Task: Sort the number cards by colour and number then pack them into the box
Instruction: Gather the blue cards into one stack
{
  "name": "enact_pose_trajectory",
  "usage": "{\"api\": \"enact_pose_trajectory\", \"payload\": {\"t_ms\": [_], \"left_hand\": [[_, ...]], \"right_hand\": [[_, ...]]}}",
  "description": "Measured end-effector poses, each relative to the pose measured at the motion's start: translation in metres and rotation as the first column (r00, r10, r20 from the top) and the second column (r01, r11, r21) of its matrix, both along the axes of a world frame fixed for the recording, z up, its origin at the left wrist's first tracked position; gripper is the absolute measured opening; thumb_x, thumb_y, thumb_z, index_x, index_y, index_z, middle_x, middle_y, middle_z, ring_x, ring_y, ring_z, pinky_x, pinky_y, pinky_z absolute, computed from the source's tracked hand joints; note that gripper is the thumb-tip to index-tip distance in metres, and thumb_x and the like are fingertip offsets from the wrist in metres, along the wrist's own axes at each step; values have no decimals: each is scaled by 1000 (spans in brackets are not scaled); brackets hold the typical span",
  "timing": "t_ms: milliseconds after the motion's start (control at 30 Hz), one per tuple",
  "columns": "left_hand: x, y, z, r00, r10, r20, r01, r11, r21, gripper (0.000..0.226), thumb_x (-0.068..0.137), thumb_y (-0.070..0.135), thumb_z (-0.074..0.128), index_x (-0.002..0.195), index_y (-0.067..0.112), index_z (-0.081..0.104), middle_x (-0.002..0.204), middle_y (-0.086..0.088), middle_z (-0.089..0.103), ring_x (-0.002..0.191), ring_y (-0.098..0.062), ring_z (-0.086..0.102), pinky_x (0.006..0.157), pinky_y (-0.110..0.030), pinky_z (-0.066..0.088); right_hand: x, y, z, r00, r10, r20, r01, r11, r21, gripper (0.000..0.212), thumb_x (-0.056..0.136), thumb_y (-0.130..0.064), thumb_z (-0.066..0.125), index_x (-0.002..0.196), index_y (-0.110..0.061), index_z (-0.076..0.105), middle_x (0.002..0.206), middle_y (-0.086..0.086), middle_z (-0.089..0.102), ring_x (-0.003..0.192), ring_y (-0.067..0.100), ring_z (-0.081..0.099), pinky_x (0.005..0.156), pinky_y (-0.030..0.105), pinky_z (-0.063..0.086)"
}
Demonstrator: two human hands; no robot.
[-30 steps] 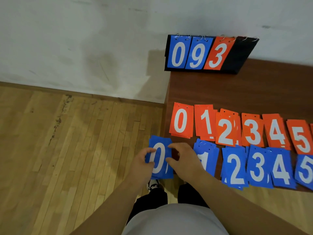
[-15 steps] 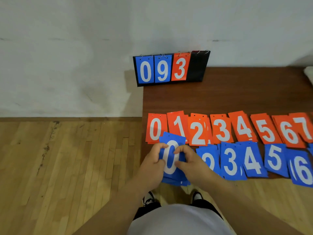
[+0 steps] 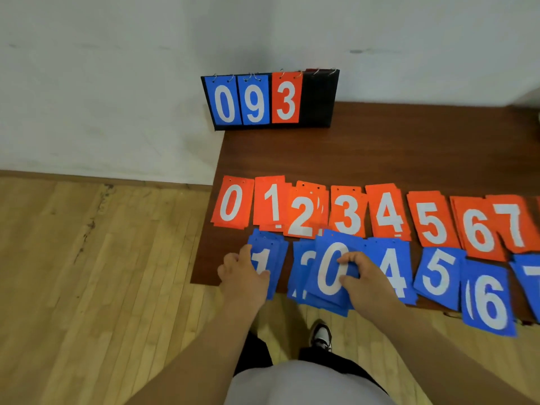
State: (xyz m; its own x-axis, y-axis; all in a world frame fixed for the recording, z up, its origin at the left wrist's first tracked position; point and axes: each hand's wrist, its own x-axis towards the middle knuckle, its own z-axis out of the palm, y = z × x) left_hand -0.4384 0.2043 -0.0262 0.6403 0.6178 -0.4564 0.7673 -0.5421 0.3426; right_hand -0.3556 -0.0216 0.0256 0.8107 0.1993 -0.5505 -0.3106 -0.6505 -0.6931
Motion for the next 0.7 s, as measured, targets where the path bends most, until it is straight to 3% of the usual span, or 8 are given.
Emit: {"api": "enact_pose_trajectory", "payload": {"t_ms": [100,233,333,433,567,633,700], "left_hand": [[4,-11,-7,999,48,-20,-48,999,20,73,89,45,69,150,36,31,139,-6,29,124,-33,35,98,-39,44],[5,-16,-11,993,108,41,-105,992,-65,74,89,39,74,151,32,35,129,-4,32,110,-26,52,96,-36,51],[4,-17,-11,985,138,105,-121,981,-153,68,91,30,74,149,31,38,122,0,38,90,-16,58,77,-29,53],[3,-17,-13,975,162,151,-124,964,-233,56,91,20,74,141,28,49,123,-1,57,93,-17,61,73,-31,57],[-9,-9,-1,959,225,174,-154,926,-345,38,93,11,71,123,29,56,118,7,58,79,-7,61,50,-11,46],[-21,-4,12,943,273,191,-178,897,-405,33,97,8,64,120,31,56,113,11,56,77,-5,60,52,-16,51],[-33,3,28,907,372,196,-237,838,-491,33,99,4,56,118,31,58,108,14,57,76,-10,61,63,-35,59]], "right_hand": [[3,-14,-5,999,35,-18,-34,999,27,29,97,-4,56,107,-32,57,107,-18,54,83,12,61,74,44,61],[7,-22,-11,997,70,-33,-68,996,54,28,97,-4,56,108,-30,57,115,-11,55,88,6,59,65,29,58],[8,-22,-13,997,61,-45,-58,996,73,26,97,-5,59,107,-29,58,121,-8,54,95,8,60,62,18,53],[6,-18,-14,997,51,-57,-47,997,61,25,97,-7,61,109,-30,58,119,-9,54,100,12,59,61,16,52],[3,-8,-10,997,27,-66,-23,997,68,25,97,-8,62,109,-29,59,119,-9,54,101,13,58,60,15,51],[2,0,-3,993,2,-116,10,995,103,25,97,-5,61,105,-29,60,113,-13,55,95,10,59,58,16,51],[1,12,6,981,-52,-188,82,984,160,25,97,-3,60,102,-27,63,111,-15,56,95,11,60,59,19,52]]}}
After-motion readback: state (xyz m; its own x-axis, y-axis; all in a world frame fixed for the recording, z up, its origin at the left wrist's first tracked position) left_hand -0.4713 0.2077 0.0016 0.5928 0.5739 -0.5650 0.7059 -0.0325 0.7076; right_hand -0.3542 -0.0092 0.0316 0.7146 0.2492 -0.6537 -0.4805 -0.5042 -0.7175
